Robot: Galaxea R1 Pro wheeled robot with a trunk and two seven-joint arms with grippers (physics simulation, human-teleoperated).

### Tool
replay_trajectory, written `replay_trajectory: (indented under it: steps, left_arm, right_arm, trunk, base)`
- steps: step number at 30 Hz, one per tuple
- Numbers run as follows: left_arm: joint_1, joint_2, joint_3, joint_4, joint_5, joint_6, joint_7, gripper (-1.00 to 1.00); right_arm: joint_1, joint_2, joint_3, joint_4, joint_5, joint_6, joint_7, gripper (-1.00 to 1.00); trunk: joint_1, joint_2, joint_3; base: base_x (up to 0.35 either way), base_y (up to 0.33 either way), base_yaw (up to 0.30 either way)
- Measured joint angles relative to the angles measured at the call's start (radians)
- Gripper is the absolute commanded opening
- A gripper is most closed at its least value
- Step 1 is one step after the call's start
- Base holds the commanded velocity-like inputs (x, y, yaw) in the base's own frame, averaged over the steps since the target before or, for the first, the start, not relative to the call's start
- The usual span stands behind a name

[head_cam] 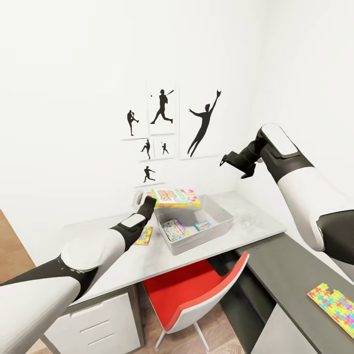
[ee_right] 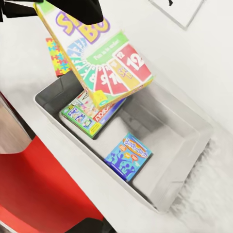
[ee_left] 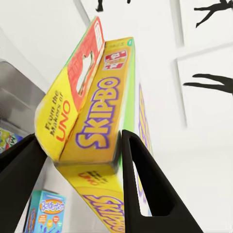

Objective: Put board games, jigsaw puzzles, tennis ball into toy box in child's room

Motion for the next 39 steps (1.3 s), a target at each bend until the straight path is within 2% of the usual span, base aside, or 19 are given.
replay_trajectory:
  steps: [11, 21, 27, 39]
  left_arm:
    - [0.012, 0.0, 0.001, 0.002, -0.034, -0.001, 0.0, -1.0]
    - [0.016, 0.0, 0.002, 0.002, -0.037, 0.0, -0.002, -1.0]
    - [0.018, 0.0, 0.001, 0.002, -0.037, 0.001, -0.029, -1.0]
    - [0.019, 0.0, 0.0, 0.002, -0.056, 0.002, -0.037, -1.0]
  right_arm:
    - [0.0, 0.0, -0.003, -0.002, 0.0, 0.0, 0.0, 1.0]
    - [0.0, 0.0, -0.002, -0.002, 0.001, -0.005, -0.001, 1.0]
    - [0.0, 0.003, -0.008, -0.002, 0.001, -0.014, -0.004, 1.0]
    - [0.0, 0.001, -0.012, -0.002, 0.001, -0.012, -0.003, 1.0]
  trunk:
    - [0.0, 0.0, 0.0]
    - [0.0, 0.0, 0.0]
    - [0.0, 0.0, 0.0]
    - [0.0, 0.0, -0.017]
  base:
    - [0.0, 0.0, 0.0]
    - [0.0, 0.0, 0.0]
    - [0.0, 0.0, 0.0]
    - [0.0, 0.0, 0.0]
